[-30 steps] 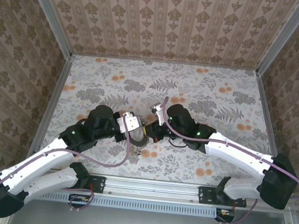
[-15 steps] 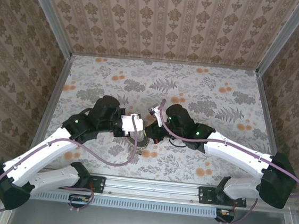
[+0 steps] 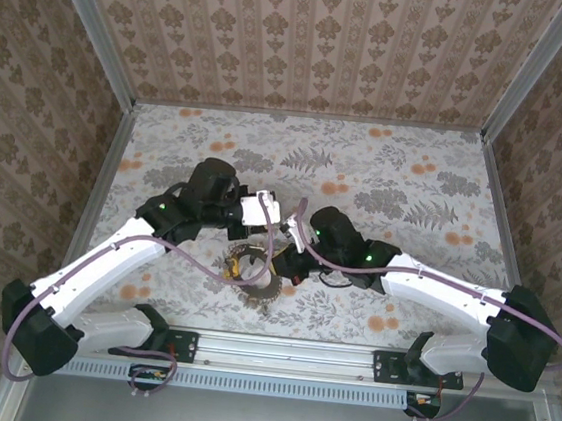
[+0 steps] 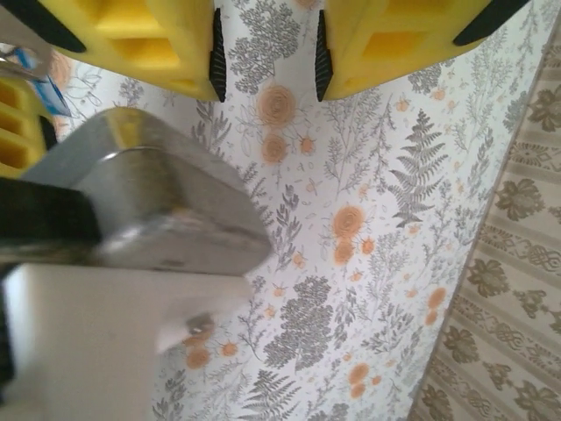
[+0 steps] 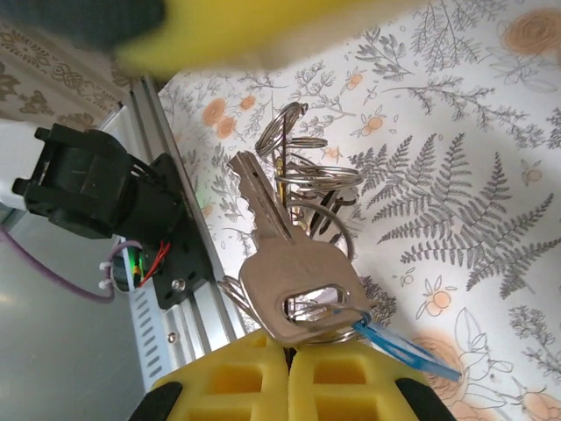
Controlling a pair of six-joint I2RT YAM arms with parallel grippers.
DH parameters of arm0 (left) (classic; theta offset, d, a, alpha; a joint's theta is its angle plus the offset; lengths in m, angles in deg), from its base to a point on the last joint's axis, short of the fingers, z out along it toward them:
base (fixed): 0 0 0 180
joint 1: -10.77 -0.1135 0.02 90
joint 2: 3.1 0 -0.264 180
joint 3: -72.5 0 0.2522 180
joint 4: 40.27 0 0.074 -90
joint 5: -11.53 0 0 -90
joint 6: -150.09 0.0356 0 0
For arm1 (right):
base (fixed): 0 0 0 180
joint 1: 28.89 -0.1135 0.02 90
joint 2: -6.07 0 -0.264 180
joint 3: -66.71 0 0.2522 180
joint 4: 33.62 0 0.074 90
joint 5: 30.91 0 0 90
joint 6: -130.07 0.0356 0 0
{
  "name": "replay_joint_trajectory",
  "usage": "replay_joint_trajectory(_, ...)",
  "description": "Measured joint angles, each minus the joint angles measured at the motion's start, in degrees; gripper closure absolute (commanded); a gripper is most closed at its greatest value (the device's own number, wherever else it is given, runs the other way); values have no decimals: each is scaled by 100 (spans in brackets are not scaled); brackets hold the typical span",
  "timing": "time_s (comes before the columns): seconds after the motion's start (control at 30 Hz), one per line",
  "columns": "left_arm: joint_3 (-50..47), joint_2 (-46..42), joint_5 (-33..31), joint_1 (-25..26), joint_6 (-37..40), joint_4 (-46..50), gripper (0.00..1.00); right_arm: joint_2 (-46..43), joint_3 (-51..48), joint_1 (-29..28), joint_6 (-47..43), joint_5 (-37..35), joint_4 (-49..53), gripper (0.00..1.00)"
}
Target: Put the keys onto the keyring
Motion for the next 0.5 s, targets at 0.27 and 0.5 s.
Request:
replay_joint_trajectory(0.27, -9, -330, 350, -586, -289, -70, 56, -219, -184, 177, 350, 116, -310, 100)
replay_joint_trajectory(0.5, -704, -1851, 1246, -1040, -1143, -109, 61, -249, -286, 227, 468, 111, -525, 100)
